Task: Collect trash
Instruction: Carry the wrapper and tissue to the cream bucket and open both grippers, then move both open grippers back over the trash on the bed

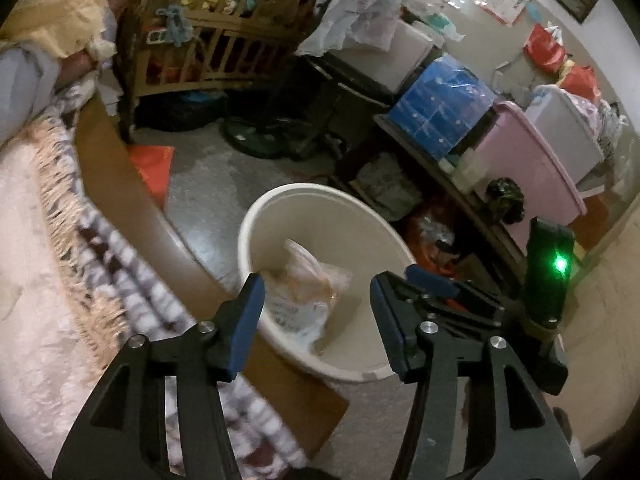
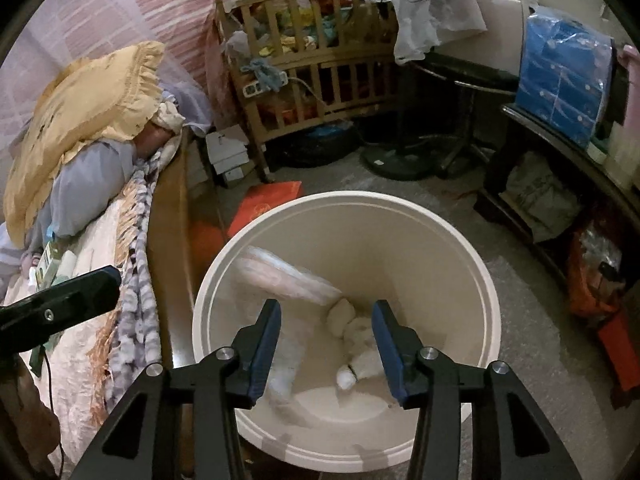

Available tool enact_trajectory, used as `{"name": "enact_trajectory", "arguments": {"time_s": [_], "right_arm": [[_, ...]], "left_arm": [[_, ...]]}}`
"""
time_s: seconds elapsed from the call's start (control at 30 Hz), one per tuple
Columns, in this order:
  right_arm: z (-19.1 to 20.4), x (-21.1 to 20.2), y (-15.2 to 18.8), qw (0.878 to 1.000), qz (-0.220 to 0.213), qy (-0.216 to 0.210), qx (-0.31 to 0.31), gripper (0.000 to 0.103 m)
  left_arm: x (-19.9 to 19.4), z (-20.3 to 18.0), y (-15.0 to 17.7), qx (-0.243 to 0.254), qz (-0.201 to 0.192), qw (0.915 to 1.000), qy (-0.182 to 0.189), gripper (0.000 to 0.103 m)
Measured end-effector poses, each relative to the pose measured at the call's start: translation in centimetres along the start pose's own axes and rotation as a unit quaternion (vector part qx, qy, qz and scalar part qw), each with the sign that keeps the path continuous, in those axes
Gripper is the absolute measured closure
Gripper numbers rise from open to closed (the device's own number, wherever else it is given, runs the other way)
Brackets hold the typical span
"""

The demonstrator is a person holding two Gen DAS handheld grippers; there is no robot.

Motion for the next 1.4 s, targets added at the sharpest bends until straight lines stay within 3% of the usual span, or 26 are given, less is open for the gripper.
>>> {"name": "enact_trajectory", "arguments": {"time_s": [0.23, 0.37, 0.67, 0.97, 1.4], "right_arm": [[2.8, 0.0, 0.6, 1.0, 0.009, -0.015, -0.021, 0.056], [5.0, -0.2, 0.8, 0.999, 0.008, -0.026, -0.035, 0.042], [11.1, -0.9, 1.0, 0.996, 0.009, -0.059, -0.069, 0.042], [18.8, -1.0, 1.9, 0.989, 0.018, -0.104, -0.108, 0.041], [31.6, -0.6, 4.4, 0.967, 0.037, -0.169, -0.189, 0.041]], "left_arm": [[-3.0, 3.9, 0.8, -0.013, -0.014, 0.9977, -0.064, 0.05], [-4.7, 5.9, 1.6, -0.004, -0.018, 0.9941, -0.107, 0.05], [-9.1, 10.1, 3.5, -0.001, -0.031, 0.9833, -0.179, 0.05], [-14.6, 14.7, 5.7, -0.017, -0.048, 0.969, -0.242, 0.05], [-24.5, 24.2, 10.5, -0.095, -0.058, 0.9424, -0.315, 0.05]]}}
Point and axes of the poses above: each gripper's, at about its wrist camera, not at the fingertips, and x roughly the way its jaws point, z to its left, y to its underside, the point moved 10 cm from there along x, roughly the way its jaws point, and after that the axes turned 3 degrees about y, right-handed, at the moved point
